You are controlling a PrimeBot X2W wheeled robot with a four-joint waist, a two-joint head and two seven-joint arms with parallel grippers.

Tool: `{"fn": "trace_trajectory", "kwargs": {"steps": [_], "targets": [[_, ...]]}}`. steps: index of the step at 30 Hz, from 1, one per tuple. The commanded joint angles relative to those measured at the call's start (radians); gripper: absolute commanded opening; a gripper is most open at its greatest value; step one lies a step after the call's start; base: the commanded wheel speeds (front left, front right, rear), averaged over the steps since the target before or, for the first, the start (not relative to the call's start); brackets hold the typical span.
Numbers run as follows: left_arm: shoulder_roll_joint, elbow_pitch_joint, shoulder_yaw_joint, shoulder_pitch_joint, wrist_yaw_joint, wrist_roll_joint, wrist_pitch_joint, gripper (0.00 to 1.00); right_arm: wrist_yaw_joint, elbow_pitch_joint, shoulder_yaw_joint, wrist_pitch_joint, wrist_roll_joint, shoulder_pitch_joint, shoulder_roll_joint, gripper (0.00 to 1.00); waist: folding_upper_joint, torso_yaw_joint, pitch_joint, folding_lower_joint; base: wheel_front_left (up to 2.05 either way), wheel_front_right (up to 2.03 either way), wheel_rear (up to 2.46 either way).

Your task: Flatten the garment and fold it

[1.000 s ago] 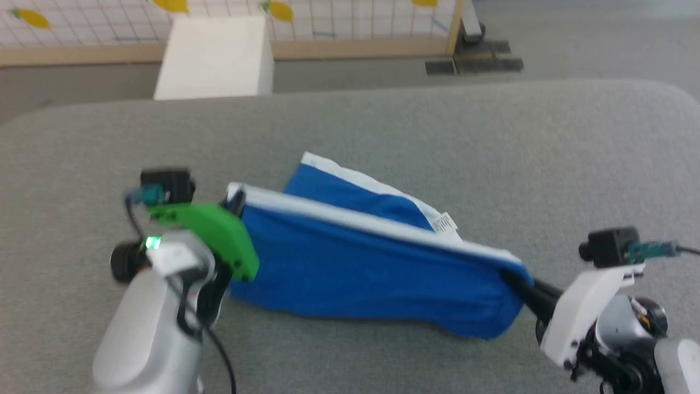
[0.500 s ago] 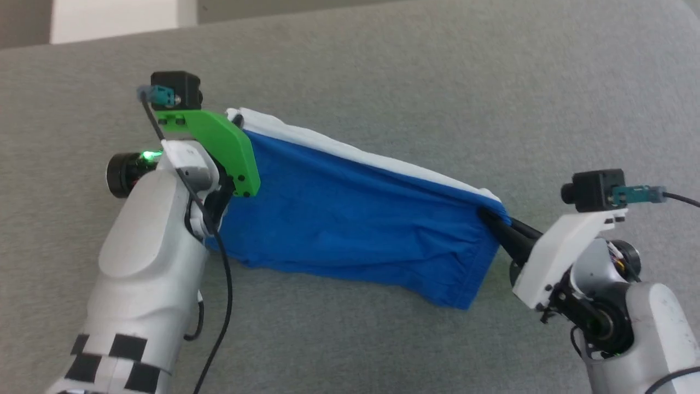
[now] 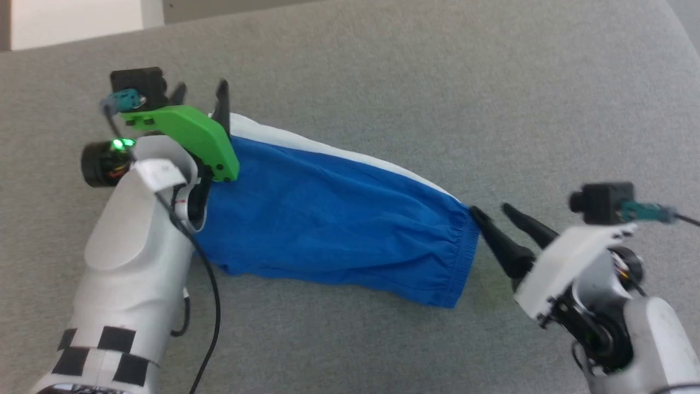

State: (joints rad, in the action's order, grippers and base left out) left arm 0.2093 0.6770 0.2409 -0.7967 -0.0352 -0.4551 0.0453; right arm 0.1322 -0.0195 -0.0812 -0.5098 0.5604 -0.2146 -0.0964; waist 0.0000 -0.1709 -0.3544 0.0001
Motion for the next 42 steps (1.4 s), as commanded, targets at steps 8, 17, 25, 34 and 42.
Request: {"fn": "trace_trajectory", "kwargs": {"steps": [8, 17, 25, 34, 42], "targets": [[0.079, -0.202, 0.021, 0.215, 0.012, 0.081, -0.261, 1.0, -0.002, -0.165, 0.087, -0.059, -0.305, 0.191, 0.024, 1.0, 0.0, 0.099, 0.176, -0.0001, 0.0, 0.0, 0.0], [0.099, -0.486, -0.031, 0.569, -0.105, 0.064, -0.285, 1.0, -0.002, -0.199, 0.025, -0.207, -0.341, 0.246, 0.046, 1.0, 0.0, 0.149, 0.222, -0.0001, 0.0, 0.0, 0.0], [0.08, -0.636, -0.02, 0.677, -0.15, 0.052, -0.248, 1.0, -0.002, -0.005, 0.065, -0.193, -0.363, 0.127, 0.046, 1.0, 0.0, 0.217, 0.191, -0.0001, 0.0, 0.0, 0.0], [0.072, -0.66, -0.001, 0.671, -0.156, 0.047, -0.225, 1.0, -0.002, 0.186, 0.038, -0.184, -0.345, 0.122, 0.046, 1.0, 0.0, 0.251, 0.168, -0.0001, 0.0, 0.0, 0.0], [0.077, -0.636, 0.008, 0.676, -0.147, 0.033, -0.207, 1.0, -0.002, 0.248, 0.0, -0.176, -0.362, 0.094, 0.046, 0.0, 0.0, 0.242, 0.171, -0.0001, 0.0, 0.0, 0.0]]}}
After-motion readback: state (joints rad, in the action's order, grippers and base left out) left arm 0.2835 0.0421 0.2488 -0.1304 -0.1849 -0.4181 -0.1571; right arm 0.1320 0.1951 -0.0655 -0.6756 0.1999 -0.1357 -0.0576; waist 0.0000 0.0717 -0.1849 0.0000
